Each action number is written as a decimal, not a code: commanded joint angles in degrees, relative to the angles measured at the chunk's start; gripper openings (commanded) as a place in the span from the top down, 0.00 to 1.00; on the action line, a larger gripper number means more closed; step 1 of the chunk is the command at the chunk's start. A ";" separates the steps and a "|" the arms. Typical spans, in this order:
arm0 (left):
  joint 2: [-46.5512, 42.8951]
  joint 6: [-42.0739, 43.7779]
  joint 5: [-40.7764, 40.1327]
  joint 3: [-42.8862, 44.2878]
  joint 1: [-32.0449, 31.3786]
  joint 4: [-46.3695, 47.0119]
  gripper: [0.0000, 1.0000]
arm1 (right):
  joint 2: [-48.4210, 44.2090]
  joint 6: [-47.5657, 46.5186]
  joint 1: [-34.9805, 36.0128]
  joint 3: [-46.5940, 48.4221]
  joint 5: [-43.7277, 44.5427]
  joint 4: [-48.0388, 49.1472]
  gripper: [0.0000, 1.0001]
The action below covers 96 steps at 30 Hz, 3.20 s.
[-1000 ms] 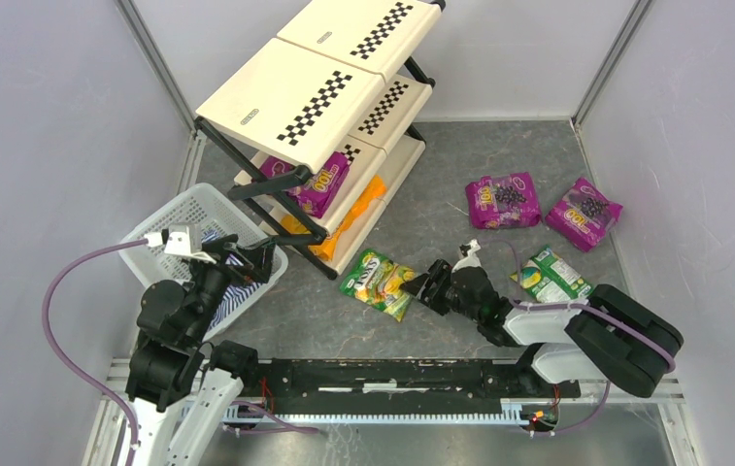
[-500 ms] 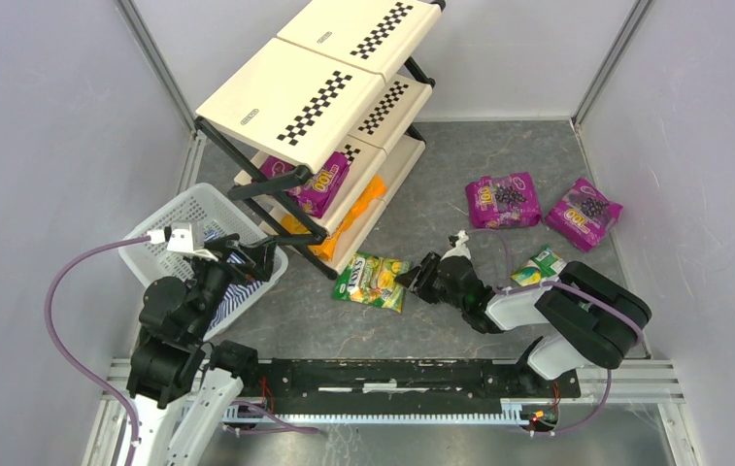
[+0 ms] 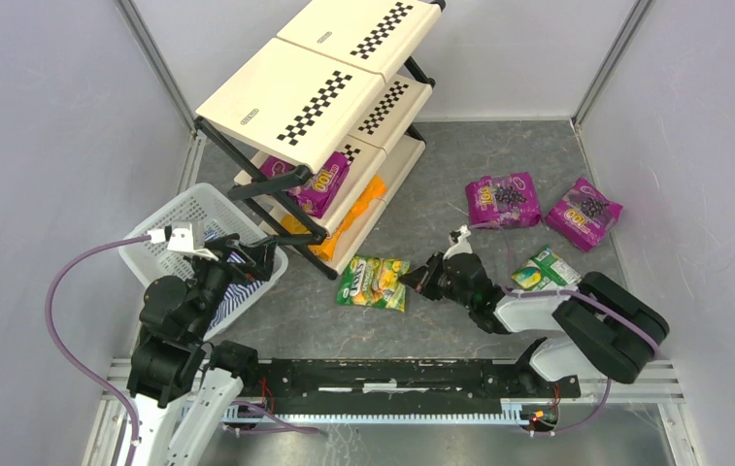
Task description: Place and organize the candy bags onto the shelf
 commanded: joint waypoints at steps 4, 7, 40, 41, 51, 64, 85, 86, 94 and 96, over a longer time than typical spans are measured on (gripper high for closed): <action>-0.25 3.33 -1.02 -0.22 0.40 2.01 0.00 | -15.36 -6.12 -4.87 -2.62 -4.14 -3.00 1.00; -0.69 3.33 -1.14 -0.17 0.40 2.02 0.00 | -24.00 -9.15 -7.24 -2.20 -3.82 -8.99 1.00; -2.21 3.16 -3.07 -0.14 0.40 1.37 0.00 | 1.25 -12.47 -5.35 82.18 -1.87 -18.35 1.00; -2.01 3.12 -3.22 -0.10 0.40 1.27 0.00 | 3.24 -11.24 -4.73 83.18 -1.19 -17.92 1.00; -1.35 3.05 -4.19 -0.02 0.45 0.98 0.00 | 10.92 -9.00 1.46 81.45 9.85 -19.39 1.00; -1.63 3.07 -3.29 0.00 0.43 1.02 0.00 | 14.57 -12.18 5.02 83.77 8.31 -21.66 1.00; -1.62 3.16 -2.52 -0.03 0.40 1.24 0.00 | 11.88 -15.53 9.86 78.19 18.63 -21.00 0.96; -1.59 3.16 -2.48 -0.05 0.43 1.25 0.00 | 11.59 -15.69 9.89 78.06 18.85 -21.06 0.94; -1.23 3.16 -2.18 -0.04 0.41 1.22 0.00 | 10.12 -19.34 9.91 78.22 19.76 -22.35 0.54; -1.21 3.16 -2.07 0.00 0.40 1.22 0.00 | 9.29 -20.98 9.76 78.32 20.59 -23.71 0.45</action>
